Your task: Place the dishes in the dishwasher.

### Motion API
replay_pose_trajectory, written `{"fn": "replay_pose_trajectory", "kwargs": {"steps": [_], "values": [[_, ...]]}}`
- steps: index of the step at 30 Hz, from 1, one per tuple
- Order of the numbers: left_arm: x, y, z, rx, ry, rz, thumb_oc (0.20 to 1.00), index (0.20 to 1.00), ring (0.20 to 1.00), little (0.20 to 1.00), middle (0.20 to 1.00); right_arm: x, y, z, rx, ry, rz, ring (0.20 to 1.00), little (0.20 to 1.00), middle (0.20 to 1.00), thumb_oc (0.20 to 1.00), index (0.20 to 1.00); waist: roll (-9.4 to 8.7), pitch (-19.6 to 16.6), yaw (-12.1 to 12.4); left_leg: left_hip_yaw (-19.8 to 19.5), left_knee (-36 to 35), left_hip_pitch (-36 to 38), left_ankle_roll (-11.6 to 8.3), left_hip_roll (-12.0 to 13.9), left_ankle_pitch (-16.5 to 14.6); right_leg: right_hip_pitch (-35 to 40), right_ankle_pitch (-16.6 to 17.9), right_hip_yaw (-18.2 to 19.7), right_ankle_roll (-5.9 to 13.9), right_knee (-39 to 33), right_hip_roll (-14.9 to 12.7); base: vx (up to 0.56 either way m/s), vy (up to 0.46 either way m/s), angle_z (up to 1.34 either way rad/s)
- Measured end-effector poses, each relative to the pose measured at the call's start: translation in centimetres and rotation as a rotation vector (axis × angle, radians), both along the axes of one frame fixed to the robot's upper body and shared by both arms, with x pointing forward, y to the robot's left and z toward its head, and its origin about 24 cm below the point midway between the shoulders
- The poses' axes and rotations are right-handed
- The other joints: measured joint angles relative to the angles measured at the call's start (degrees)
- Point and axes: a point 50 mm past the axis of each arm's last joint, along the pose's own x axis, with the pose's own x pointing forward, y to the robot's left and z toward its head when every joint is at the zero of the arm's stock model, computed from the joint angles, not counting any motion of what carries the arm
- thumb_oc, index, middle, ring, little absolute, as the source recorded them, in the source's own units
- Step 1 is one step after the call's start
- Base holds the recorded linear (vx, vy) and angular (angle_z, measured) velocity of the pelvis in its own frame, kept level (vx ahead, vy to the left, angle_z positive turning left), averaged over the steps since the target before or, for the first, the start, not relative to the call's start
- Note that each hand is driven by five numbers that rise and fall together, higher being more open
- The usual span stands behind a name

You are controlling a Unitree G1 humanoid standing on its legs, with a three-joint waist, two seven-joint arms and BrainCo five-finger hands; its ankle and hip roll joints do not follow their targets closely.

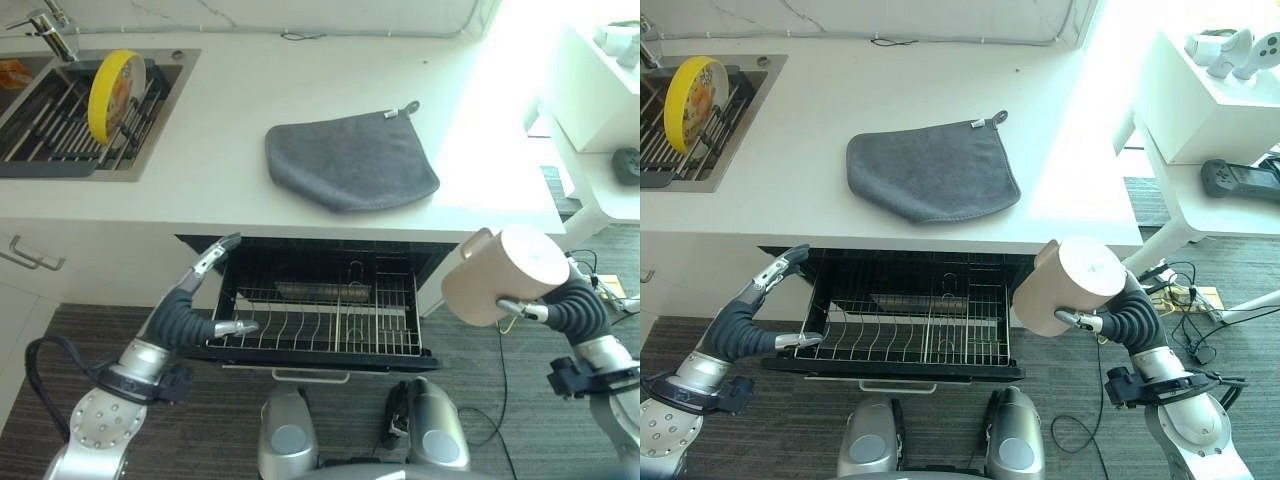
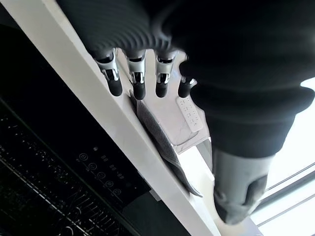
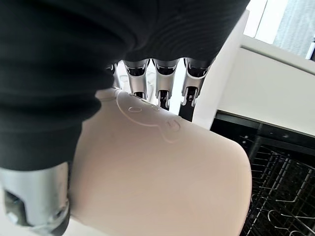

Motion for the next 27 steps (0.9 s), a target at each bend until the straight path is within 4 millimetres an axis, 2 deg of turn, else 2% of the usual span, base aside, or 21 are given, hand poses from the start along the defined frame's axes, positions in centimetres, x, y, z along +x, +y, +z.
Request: {"fn": "replay_pose_trajectory", "kwargs": {"steps": [5,7,9,15,17,19,22,24,26,27], "values": [[0.2,-1.1,-0.7,0.123,0.033,-0.08,1.0,1.0,1.0,1.0,1.0,0.9,0.4,1.4,-0.073,-0.06,0.07,0.2,0.2,0.2,0.2,0.2,0.4,0.11,-0.74,0.19,0.98,-0.09,-0.03,0.86,0.02,0.26,0.48,0.3,-0.81,-0.94,0.87,0.03,-0.013,-0.05],[0.7,-1.5,-1.1,0.174,0.061,-0.116,1.0,1.0,1.0,1.0,1.0,1.2,0.6,2.0,-0.084,-0.092,0.089,0.2,0.2,0.2,0.2,0.2,0.6,0.25,-0.86,0.3,1.28,-0.31,-0.03,0.98,0.02,0.4,0.84,0.35,-0.18,-1.54,0.97,0.03,-0.01,-0.05],[1.0,-1.4,-1.2,0.183,0.068,-0.113,1.0,1.0,1.0,1.0,1.0,1.4,0.7,2.2,-0.087,-0.103,0.096,0.2,0.2,0.2,0.2,0.2,0.8,0.34,-0.98,0.39,1.33,-0.5,-0.02,0.99,0.02,0.36,1.35,0.39,0.04,-1.92,0.96,0.0,0.0,0.0],[1.6,-0.6,-3.2,0.225,0.207,-0.066,1.0,1.0,1.0,1.0,1.0,2.1,1.3,3.1,-0.124,-0.136,0.136,0.2,0.2,0.2,0.2,0.2,0.96,0.4,-0.93,0.38,2.29,-0.87,0.13,0.99,0.12,0.39,2.22,0.66,-0.2,-2.21,0.97,0.06,-0.004,0.0],[1.7,-0.8,-4.9,0.213,0.299,-0.056,1.0,1.0,1.0,1.0,1.0,2.1,1.3,3.2,-0.13,-0.136,0.138,0.2,0.2,0.2,0.2,0.2,1.22,0.39,-1.03,0.46,2.61,-0.19,0.13,0.98,0.15,1.36,2.46,0.77,-0.12,-2.62,1.0,0.02,-0.007,-0.01],[1.7,-0.2,-6.0,0.22,0.375,-0.023,1.0,1.0,1.0,1.0,1.0,2.1,1.2,3.3,-0.14,-0.137,0.14,0.2,0.2,0.2,0.2,0.2,1.2,0.4,-1.15,0.41,3.37,-0.49,0.1,1.12,0.17,1.5,2.88,0.84,0.29,-3.0,1.07,0.03,-0.005,-0.02],[1.5,0.0,-6.5,0.224,0.421,-0.004,1.0,1.0,1.0,1.0,1.0,2.2,1.2,3.3,-0.146,-0.135,0.141,0.2,0.2,0.2,0.2,0.2,1.36,0.72,-0.86,0.32,6.26,-2.36,0.09,1.22,0.19,0.97,3.93,1.5,0.65,-3.25,0.96,0.04,0.007,-0.02],[1.6,0.4,-6.9,0.231,0.447,0.019,1.0,1.0,1.0,1.0,1.0,2.2,1.2,3.4,-0.15,-0.134,0.141,0.2,0.2,0.2,0.2,0.2,1.41,1.44,-0.9,0.42,6.01,-3.32,0.17,0.97,0.13,0.58,5.8,1.52,1.41,-4.76,0.92,-0.01,0.004,0.02],[1.8,1.0,-7.2,0.247,0.478,0.049,1.0,1.0,1.0,1.0,1.0,2.3,1.3,3.5,-0.15,-0.141,0.14,0.2,0.2,0.2,0.2,0.2,1.2,3.73,-0.54,1.19,4.86,-4.33,2.93,0.7,0.58,-0.22,8.34,1.5,1.87,-6.52,0.89,-0.03,0.007,0.0],[1.8,1.1,-7.4,0.253,0.495,0.052,1.0,1.0,1.0,1.0,1.0,2.3,1.3,3.5,-0.149,-0.143,0.14,0.2,0.2,0.2,0.2,0.2,1.21,4.6,-0.45,1.22,4.77,-4.85,3.4,0.63,0.82,-0.23,9.02,1.52,1.93,-6.96,0.87,-0.07,0.017,0.02]]}}
